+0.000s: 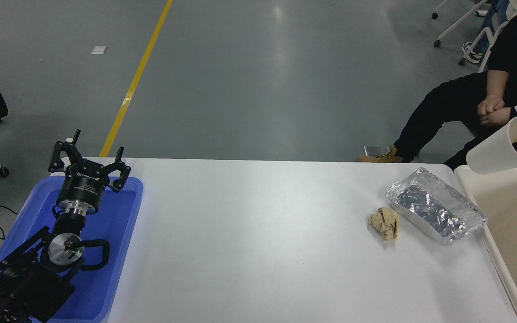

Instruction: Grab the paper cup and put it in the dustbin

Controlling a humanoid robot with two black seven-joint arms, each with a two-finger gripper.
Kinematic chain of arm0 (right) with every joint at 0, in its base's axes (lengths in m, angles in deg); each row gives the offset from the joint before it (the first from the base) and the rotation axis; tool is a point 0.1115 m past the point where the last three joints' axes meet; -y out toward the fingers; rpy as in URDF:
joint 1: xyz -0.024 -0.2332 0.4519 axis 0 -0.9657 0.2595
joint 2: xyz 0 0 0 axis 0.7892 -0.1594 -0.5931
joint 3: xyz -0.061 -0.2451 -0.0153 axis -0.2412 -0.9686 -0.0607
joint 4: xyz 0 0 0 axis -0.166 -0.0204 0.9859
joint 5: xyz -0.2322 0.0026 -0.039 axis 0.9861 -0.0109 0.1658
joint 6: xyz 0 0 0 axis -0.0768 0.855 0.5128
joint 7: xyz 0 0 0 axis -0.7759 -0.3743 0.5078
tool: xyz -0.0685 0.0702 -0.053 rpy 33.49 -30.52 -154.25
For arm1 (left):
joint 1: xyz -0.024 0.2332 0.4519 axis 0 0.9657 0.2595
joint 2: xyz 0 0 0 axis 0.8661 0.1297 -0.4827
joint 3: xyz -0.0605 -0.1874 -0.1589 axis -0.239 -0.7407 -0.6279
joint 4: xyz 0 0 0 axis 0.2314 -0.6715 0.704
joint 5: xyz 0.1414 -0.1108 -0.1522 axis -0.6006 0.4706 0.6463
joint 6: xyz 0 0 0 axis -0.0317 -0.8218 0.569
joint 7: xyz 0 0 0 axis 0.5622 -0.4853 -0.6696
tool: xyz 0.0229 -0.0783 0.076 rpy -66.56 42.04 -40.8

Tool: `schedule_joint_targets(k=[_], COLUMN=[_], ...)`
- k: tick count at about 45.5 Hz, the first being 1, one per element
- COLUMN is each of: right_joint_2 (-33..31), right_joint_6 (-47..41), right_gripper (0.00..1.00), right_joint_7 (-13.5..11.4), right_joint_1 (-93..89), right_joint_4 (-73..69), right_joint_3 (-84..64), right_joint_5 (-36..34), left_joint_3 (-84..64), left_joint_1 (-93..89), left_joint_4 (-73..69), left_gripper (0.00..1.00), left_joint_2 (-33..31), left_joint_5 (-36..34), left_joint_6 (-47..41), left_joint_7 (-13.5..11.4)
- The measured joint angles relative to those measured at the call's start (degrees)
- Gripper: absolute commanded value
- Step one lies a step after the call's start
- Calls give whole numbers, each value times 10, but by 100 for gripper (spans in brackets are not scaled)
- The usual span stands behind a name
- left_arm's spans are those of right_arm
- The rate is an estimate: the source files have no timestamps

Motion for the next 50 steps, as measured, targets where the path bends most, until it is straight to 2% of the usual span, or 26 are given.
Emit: schedule_joint_targets(k=[9, 20, 33, 50], right_joint_2=[32, 93, 154, 239], right_joint_6=[19, 83, 150, 281], right_gripper=[0, 0, 0, 0], right_joint_7=[1, -4, -45, -78], right_joint_1=[-62, -209, -384, -571], right_joint_4=[124, 317, 504, 620], right_joint_3=[1, 0, -3, 1], right_joint_5=[-8, -68, -173, -331], left_joint_3=[0, -1, -1, -1], left_joint_1=[0, 0, 0, 0], left_joint_4=[0, 0, 0, 0], left_gripper=[100, 100, 100, 100], left_joint_2=[0, 0, 0, 0], left_joint_5=[1, 1, 1, 1], left_joint_6=[0, 0, 0, 0], left_joint_7=[0, 0, 0, 0])
